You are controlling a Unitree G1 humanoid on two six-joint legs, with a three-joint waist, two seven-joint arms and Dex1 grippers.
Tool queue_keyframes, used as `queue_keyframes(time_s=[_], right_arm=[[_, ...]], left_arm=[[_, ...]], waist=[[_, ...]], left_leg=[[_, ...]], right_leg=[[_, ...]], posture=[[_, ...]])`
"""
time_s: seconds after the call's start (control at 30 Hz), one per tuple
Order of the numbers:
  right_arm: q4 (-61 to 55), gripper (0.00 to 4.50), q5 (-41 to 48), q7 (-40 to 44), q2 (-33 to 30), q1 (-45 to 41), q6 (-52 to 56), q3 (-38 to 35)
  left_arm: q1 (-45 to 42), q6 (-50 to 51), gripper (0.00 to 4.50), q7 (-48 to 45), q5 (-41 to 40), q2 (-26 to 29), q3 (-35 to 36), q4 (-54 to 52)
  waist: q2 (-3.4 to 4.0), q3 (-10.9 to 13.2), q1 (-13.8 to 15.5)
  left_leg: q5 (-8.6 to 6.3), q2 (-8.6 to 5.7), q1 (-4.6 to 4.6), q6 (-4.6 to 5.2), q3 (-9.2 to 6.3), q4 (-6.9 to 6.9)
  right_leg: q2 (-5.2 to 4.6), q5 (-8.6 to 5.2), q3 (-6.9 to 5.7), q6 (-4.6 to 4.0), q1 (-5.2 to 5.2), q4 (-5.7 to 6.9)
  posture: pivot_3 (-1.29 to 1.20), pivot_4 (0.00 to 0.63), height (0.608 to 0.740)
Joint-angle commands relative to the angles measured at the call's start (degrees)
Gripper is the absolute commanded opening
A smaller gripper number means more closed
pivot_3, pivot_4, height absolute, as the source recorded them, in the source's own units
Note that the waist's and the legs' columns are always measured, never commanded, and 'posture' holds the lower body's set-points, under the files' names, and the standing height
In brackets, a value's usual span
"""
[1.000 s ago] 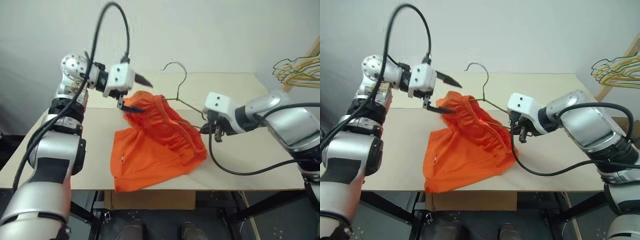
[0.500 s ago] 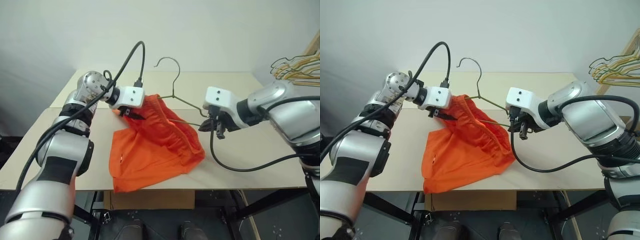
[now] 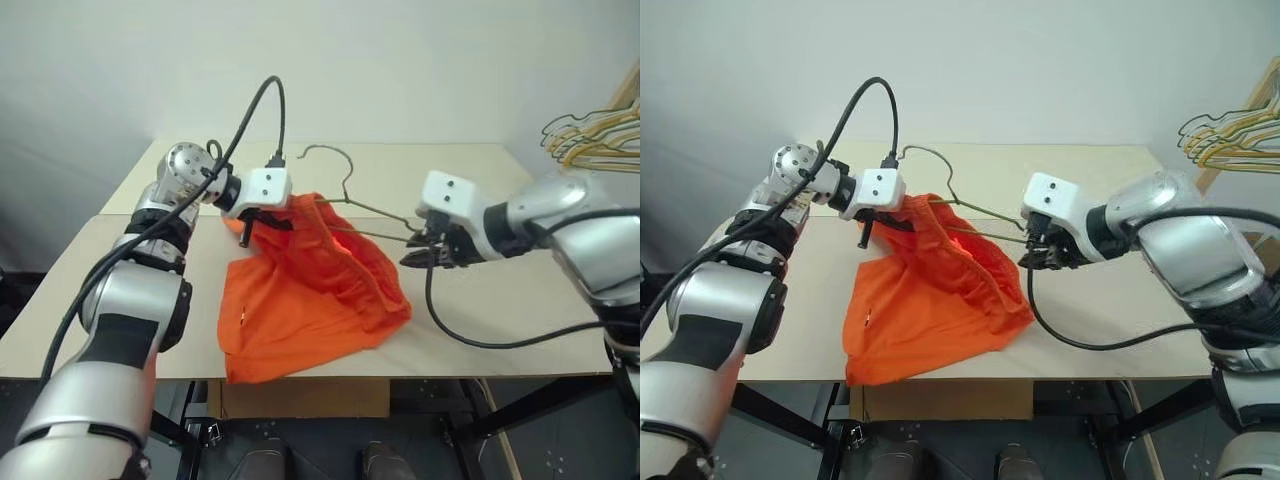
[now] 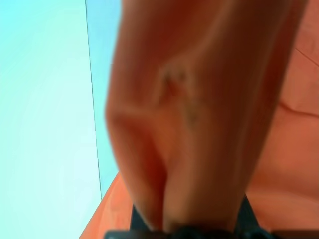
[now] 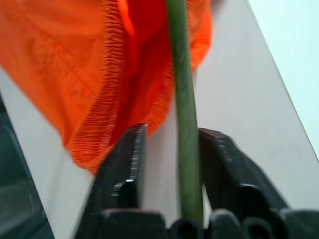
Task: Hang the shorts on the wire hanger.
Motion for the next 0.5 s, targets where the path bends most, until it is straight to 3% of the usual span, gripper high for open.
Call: queue_keyframes(time_s=[0.03,0.13,0.3,0.37,0.5], right_arm=[[-5.36,3.38,1.72,-3.8,-3.96,6.7,4.75,-15.44],[-9.02,4.43,2.84,-6.31,-4.93,15.48,9.58,-29.08],[-17.84,4.47,5.2,-7.17,-0.9,32.79,13.36,-45.25],[-23.72,4.47,7.52,-8.53,4.73,38.6,12.31,-47.0],[-30.17,4.47,6.04,-16.81,14.6,45.84,4.34,-35.98]], left_arm=[[0.27,1.78,0.0,-1.01,-2.45,0.77,2.2,-2.2],[0.92,3.09,0.0,-1.97,-2.84,1.16,2.81,-2.88],[0.97,5.15,0.0,-2.37,-3.43,1.34,3.41,-3.4],[0.84,5.77,0.0,-2.03,-3.52,1.15,3.4,-3.51],[0.7,6.5,0.0,-1.81,-3.73,0.66,3.43,-3.75]], waist=[[0.0,0.0,0.25],[-0.02,-0.01,0.39],[-0.07,-0.04,0.15],[-0.21,-0.13,-0.06],[-0.17,-0.13,-1.35]], left_leg=[[0.0,0.0,0.0,0.0,-0.01,0.0],[0.0,-0.02,0.0,0.0,-0.04,-0.01],[0.0,0.0,0.09,0.0,-0.08,0.04],[0.01,0.01,0.14,0.01,-0.16,0.04],[0.08,0.01,0.33,-0.02,-0.21,0.09]], right_leg=[[0.0,0.0,-0.01,0.0,0.01,-0.02],[0.01,0.0,-0.01,0.0,0.05,-0.02],[0.05,0.0,0.0,0.0,0.12,0.05],[0.11,-0.02,-0.01,0.03,0.21,0.03],[0.16,-0.19,0.04,0.32,0.39,0.14]], posture=[[0.01,0.0,0.74],[0.01,0.0,0.74],[0.01,0.0,0.74],[0.01,0.0,0.74],[0.0,0.0,0.74]])
